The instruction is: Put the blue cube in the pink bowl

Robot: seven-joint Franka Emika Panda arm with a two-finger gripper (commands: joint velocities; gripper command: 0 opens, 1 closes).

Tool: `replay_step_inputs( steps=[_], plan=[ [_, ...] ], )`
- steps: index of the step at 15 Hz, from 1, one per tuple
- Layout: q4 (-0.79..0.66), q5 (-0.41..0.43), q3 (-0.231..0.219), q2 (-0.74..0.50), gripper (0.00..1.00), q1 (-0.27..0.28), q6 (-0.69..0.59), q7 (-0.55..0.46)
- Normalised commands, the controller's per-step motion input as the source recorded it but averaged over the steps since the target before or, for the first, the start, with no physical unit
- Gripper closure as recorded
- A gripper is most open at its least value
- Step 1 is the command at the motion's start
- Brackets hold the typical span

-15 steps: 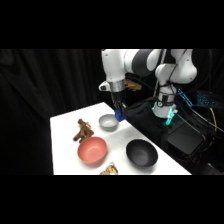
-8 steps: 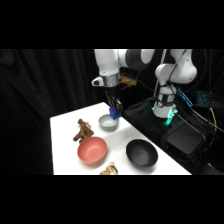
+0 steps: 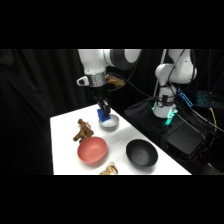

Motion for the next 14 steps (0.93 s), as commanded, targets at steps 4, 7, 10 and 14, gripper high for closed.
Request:
replay_step_inputs(
  steps=[4, 7, 10, 14],
  plan=[
    [0.63, 0.040, 0.061, 0.38, 0.77, -0.050, -0.31, -0.16],
    [0.59, 0.043, 0.077, 0.35, 0.77, -0.028, -0.31, -0.13],
    [0.46, 0.050, 0.061, 0.29, 0.77, -0.040, -0.20, -0.15],
    [0.27, 0.085, 0.062, 0.24, 0.77, -0.073, 0.03, -0.20]
  ],
)
